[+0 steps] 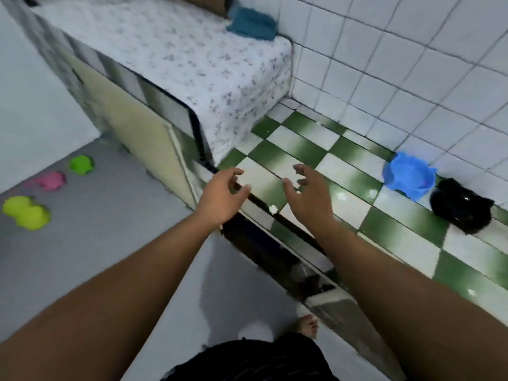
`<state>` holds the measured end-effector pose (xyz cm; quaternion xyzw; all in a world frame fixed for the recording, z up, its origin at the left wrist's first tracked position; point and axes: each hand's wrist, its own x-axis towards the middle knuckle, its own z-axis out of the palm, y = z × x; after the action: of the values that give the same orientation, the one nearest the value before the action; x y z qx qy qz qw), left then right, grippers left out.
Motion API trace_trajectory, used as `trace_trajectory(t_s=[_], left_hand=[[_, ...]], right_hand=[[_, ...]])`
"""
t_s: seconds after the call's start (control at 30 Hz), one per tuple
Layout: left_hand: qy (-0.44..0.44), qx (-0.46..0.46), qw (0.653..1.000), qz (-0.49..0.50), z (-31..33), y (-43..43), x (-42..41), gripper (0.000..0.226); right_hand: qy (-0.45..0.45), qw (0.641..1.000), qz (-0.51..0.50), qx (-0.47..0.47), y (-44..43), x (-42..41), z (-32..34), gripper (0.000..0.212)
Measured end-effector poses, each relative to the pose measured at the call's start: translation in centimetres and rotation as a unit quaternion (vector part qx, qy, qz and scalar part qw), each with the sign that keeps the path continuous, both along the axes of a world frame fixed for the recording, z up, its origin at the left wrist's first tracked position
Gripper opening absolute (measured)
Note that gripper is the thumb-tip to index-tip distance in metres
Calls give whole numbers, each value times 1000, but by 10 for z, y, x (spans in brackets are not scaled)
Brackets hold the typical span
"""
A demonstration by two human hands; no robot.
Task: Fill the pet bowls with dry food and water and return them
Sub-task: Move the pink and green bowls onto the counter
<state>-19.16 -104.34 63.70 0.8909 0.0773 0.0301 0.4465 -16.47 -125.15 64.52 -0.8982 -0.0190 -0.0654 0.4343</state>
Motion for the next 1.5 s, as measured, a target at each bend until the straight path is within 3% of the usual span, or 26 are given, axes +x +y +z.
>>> trace_trajectory(t_s=[0.23,0.47,0.9,1.2,1.43,1.5], left_hand=[[3,0,991,134,5,167,-87,39],[-4,-10,962,273,-5,293,-124,38],[21,-23,876,480,-25,534,-52,40],[36,-66,855,514,-70,702,17,46],[79,-95,867,482,-152,856,80,59],[97,-104,868,476,-195,902,102,65]], right_hand=[[4,985,174,15,187,-35,0,43],[14,957,290,-12,334,-22,-9,45],[68,908,411,49,611,117,-34,37],[129,903,409,9,786,212,-65,46],[158,911,381,-23,928,279,-139,52],[183,911,367,-31,972,302,-186,59]])
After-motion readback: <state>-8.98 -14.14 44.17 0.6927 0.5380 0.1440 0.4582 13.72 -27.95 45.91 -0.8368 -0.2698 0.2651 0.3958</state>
